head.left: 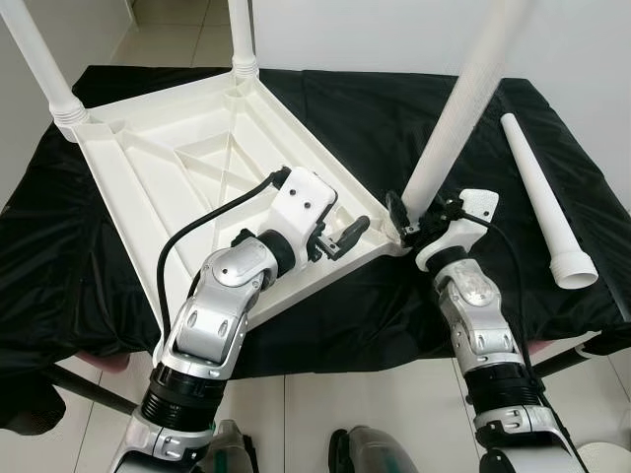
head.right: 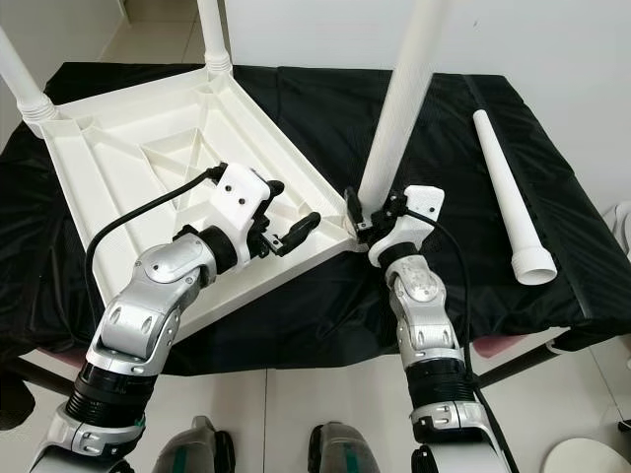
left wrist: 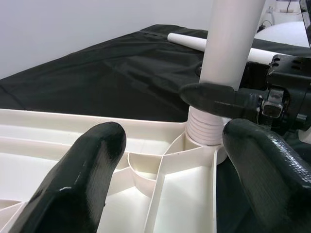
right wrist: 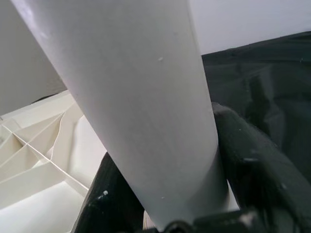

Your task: Building children table

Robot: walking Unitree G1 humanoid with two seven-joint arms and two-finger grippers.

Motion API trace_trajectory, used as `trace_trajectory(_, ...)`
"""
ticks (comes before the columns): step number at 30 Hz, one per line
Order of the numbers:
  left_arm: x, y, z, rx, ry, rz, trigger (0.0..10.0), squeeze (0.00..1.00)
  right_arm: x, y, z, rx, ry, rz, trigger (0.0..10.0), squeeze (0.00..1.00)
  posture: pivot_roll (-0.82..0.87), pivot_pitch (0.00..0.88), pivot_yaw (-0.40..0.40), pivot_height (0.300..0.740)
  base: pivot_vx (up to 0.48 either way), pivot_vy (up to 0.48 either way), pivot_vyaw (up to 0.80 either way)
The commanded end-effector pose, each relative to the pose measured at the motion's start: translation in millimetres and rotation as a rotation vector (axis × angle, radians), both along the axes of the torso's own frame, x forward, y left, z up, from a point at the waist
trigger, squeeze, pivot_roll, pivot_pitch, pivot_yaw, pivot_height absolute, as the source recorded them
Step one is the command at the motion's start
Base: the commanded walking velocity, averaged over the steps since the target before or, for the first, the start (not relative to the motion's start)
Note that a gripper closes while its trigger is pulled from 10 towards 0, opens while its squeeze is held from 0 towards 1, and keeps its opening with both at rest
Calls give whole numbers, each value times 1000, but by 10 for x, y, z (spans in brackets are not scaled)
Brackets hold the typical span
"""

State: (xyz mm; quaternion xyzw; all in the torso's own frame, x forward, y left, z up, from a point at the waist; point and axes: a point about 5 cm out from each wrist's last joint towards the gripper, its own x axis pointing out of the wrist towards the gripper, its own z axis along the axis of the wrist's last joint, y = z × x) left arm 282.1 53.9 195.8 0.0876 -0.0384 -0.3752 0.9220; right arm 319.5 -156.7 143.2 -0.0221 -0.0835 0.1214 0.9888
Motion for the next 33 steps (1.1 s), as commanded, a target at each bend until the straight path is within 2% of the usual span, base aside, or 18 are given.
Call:
trace_trajectory(1,-2,-3,41,-16,-7,18,10000,0,-11,-15,-264,52,174,-10,10000,0,-113,52,-2,740,0,0,0)
trace_trajectory(4,-13,-3,48,-19,-6,15,10000,0,20,3,-274,69,222,-10,10000,0,-112,56,-2,740,0,0,0)
trace_trajectory(12,-21,-2,54,-21,-4,16,10000,0,58,43,-256,58,259,2,10000,0,-107,60,-4,740,0,0,0)
trace_trajectory(20,-42,-4,58,-25,-1,14,10000,0,146,61,-115,30,286,17,10000,0,-106,60,-6,740,0,0,0)
trace_trajectory(24,-45,-6,62,-26,-1,13,10000,0,153,72,-98,3,294,29,10000,0,-106,60,-6,740,0,0,0)
trace_trajectory(28,-49,-9,66,-29,-1,12,10000,0,153,100,-85,-46,294,43,10000,0,-107,61,-9,740,0,0,0)
trace_trajectory(30,-54,-14,70,-31,-1,12,10000,0,135,131,-78,-107,275,56,10000,0,-108,60,-10,740,0,0,0)
trace_trajectory(33,-56,-16,71,-32,-1,11,10000,0,124,144,-83,-126,271,63,10000,0,-108,60,-10,740,0,0,0)
